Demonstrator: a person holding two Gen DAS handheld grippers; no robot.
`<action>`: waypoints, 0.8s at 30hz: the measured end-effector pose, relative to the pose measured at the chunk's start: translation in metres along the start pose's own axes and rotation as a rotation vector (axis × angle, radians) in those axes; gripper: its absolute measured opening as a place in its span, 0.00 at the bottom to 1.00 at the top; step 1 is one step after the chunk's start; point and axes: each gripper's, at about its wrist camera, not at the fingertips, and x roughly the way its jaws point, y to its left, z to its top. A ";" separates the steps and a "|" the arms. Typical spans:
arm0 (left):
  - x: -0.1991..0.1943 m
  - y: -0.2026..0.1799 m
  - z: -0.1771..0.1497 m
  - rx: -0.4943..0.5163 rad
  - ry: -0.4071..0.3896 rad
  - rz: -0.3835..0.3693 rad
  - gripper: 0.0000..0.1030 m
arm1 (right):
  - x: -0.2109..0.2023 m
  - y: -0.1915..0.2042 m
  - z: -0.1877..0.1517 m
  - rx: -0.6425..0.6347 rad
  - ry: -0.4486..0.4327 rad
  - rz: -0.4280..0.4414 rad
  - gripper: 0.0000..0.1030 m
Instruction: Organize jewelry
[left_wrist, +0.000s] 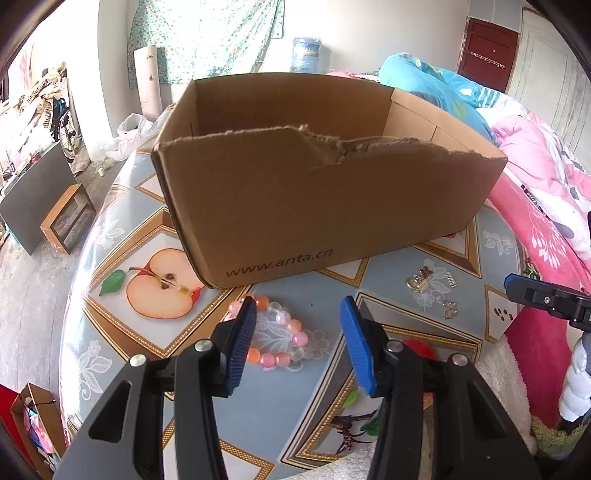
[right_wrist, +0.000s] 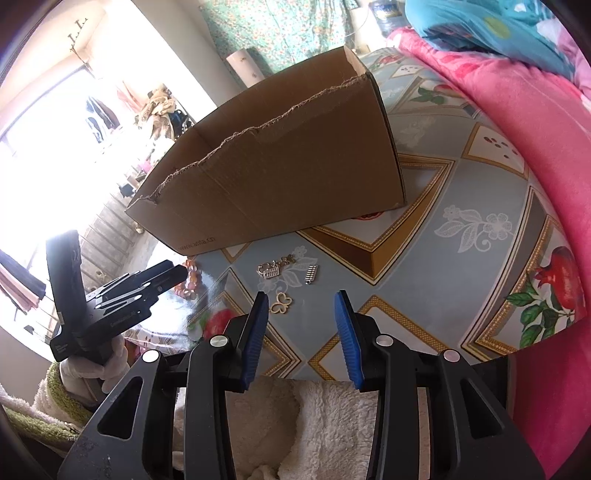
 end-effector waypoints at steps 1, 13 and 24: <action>-0.002 -0.003 0.001 0.005 -0.006 -0.001 0.45 | -0.002 0.000 -0.001 -0.008 -0.010 -0.009 0.37; -0.007 -0.034 0.012 0.054 -0.044 -0.025 0.45 | -0.019 0.008 -0.012 -0.098 -0.103 -0.102 0.56; -0.010 -0.046 0.023 0.093 -0.071 -0.033 0.45 | -0.030 0.017 -0.011 -0.141 -0.186 -0.112 0.62</action>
